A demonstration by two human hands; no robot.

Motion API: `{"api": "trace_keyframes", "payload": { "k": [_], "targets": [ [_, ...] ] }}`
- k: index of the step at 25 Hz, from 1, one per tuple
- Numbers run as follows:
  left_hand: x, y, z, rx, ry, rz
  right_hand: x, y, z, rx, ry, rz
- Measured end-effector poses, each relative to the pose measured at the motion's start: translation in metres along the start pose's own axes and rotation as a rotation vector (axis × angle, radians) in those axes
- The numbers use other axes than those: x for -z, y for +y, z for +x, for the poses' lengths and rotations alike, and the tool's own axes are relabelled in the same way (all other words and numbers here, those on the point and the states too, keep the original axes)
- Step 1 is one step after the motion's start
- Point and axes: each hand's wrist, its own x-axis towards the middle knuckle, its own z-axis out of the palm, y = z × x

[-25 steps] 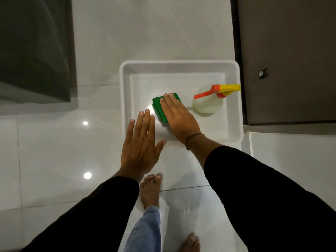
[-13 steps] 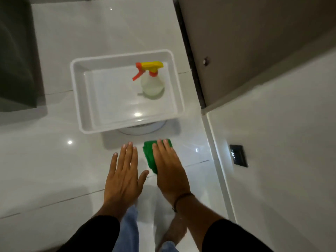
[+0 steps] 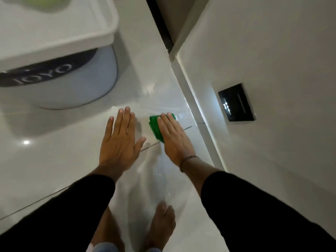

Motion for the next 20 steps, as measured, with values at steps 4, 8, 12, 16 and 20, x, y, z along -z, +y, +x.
{"api": "trace_keyframes", "payload": {
  "k": [4, 8, 12, 16, 20],
  "targets": [
    [-0.06, 0.009, 0.06, 0.046, 0.049, -0.015, -0.036, 0.058, 0.062, 0.039, 0.095, -0.105],
    [-0.112, 0.013, 0.082, 0.104, 0.072, -0.055, -0.061, 0.092, 0.089, 0.006, 0.114, -0.136],
    [-0.132, 0.01, 0.077, 0.099, 0.141, -0.048, -0.064, 0.088, 0.083, 0.023, 0.101, -0.047],
    [-0.131, 0.009, 0.076, 0.093, 0.166, -0.038, -0.071, 0.071, 0.097, -0.087, 0.122, -0.112],
    [-0.134, 0.008, 0.075, 0.083, 0.182, -0.034, -0.071, 0.086, 0.125, -0.144, 0.183, -0.18]
  ]
}}
